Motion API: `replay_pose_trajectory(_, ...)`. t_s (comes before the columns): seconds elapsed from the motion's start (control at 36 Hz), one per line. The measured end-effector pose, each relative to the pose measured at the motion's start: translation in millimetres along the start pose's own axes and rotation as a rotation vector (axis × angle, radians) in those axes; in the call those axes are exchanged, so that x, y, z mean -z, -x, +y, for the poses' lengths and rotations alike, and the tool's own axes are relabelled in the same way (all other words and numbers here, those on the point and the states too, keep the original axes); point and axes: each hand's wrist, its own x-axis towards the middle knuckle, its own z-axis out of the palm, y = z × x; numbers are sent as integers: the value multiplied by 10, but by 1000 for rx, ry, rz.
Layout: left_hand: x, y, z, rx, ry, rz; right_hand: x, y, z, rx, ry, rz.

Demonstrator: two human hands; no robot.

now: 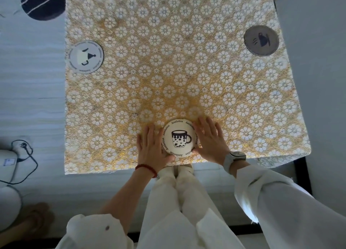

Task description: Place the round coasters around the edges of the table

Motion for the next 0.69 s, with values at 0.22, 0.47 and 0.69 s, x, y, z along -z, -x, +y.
replay_pose_trajectory(0.22,-24,19,-2,2,20,12,37,10,-38,-15,-11,-25)
replay_pose_trajectory(0.47,-41,14,-17,4,31,18,37,-21,1,-7,-14,-18)
replay_pose_trajectory(0.69,32,32,-108,-1,1,-4,390,-9,-2,-99,-249,-75)
